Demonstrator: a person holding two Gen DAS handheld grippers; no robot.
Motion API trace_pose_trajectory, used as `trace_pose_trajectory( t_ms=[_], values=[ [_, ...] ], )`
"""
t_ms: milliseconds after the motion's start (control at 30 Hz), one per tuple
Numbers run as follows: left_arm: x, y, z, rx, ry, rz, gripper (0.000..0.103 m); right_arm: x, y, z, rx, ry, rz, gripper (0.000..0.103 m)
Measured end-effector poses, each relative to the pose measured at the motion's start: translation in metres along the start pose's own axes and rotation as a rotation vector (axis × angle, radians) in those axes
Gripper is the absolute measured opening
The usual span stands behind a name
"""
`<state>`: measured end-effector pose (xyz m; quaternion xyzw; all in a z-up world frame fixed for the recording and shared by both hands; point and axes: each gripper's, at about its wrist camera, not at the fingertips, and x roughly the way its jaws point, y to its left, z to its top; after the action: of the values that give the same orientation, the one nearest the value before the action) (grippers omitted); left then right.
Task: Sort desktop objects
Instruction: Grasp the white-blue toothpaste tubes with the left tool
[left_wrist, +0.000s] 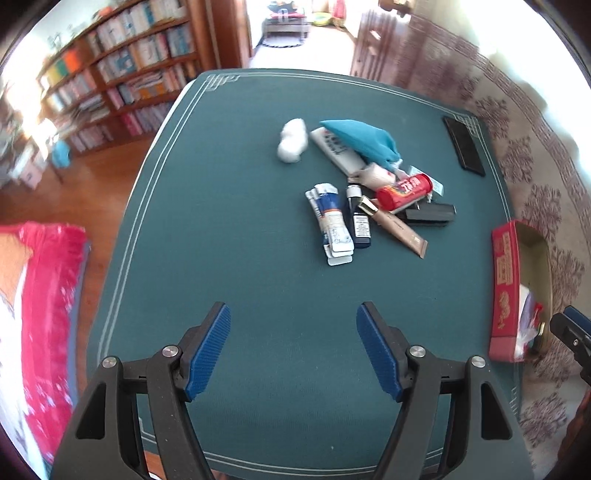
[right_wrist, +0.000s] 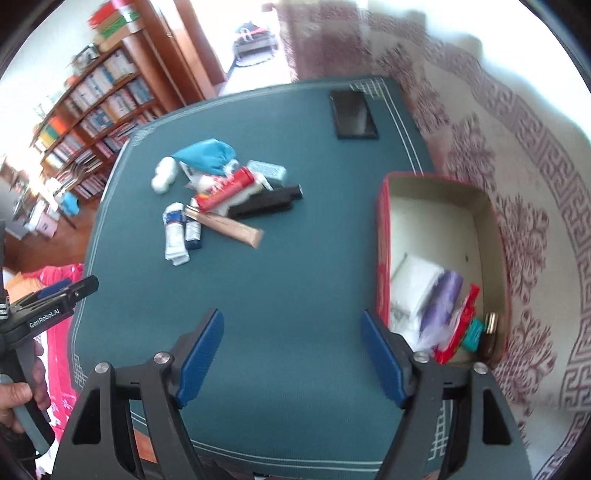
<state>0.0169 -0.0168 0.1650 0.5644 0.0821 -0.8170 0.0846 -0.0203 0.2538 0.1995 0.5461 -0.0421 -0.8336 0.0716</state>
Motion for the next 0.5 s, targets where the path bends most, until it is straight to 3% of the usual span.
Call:
trace_pose_trajectory(
  t_ms=[267,500],
  values=[
    [0.03,0.012,0.0,-0.082,0.081,-0.066,0.074,0.015,0.008,0.007,-0.065,-0.001,0.02,0.079],
    [0.045,0.015,0.019,-0.08,0.1,-0.074,0.074,0.033,0.01,0.018,-0.065,0.015,0.04,0.079]
  ],
)
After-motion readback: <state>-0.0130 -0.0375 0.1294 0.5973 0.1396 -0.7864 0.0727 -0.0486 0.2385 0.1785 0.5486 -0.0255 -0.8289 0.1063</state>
